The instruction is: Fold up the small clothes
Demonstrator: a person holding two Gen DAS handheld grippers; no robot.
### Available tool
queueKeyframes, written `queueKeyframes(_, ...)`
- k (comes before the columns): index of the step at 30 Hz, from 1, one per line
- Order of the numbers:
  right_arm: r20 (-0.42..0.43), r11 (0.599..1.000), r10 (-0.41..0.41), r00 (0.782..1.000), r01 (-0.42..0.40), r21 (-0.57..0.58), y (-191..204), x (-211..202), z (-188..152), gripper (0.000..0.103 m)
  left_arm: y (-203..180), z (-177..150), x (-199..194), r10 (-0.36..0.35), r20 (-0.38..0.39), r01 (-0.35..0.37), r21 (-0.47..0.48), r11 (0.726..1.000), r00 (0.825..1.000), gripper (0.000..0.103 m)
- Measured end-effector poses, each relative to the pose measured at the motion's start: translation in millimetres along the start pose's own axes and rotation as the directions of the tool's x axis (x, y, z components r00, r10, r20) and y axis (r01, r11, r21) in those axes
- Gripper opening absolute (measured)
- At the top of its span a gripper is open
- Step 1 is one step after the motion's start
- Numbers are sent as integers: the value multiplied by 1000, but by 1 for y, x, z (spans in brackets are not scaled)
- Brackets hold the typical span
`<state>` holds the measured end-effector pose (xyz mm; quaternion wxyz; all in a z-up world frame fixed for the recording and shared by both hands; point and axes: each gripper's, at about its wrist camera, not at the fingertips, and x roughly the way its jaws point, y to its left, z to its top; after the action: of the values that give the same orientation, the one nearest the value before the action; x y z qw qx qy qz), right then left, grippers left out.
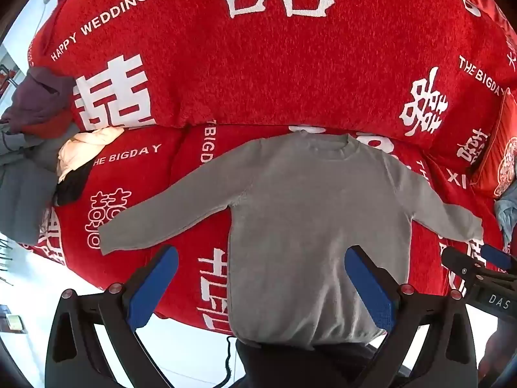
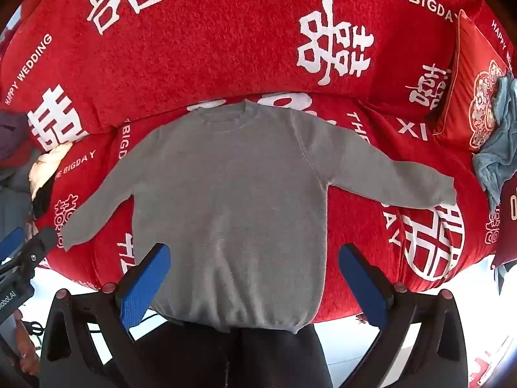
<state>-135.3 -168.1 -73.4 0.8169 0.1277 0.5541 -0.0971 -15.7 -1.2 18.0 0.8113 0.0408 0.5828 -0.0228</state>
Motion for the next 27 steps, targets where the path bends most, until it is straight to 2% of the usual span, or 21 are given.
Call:
queueKeyframes(10,21,999,-29,999,29,-20,-1,-3,1,103,-1,-2,0,-2,3,2,3,1000,1000,103)
queueKeyframes(17,25,1000,-18,1000,18,-23,-3,-7,-2,103,-2,-2,0,-3,0,3,10,1000,1000,103)
queueKeyframes(27,80,999,-33,996,35,-21,1,-8,1,103,-4,-2,1,-1,-5,1,16,1000,1000,103)
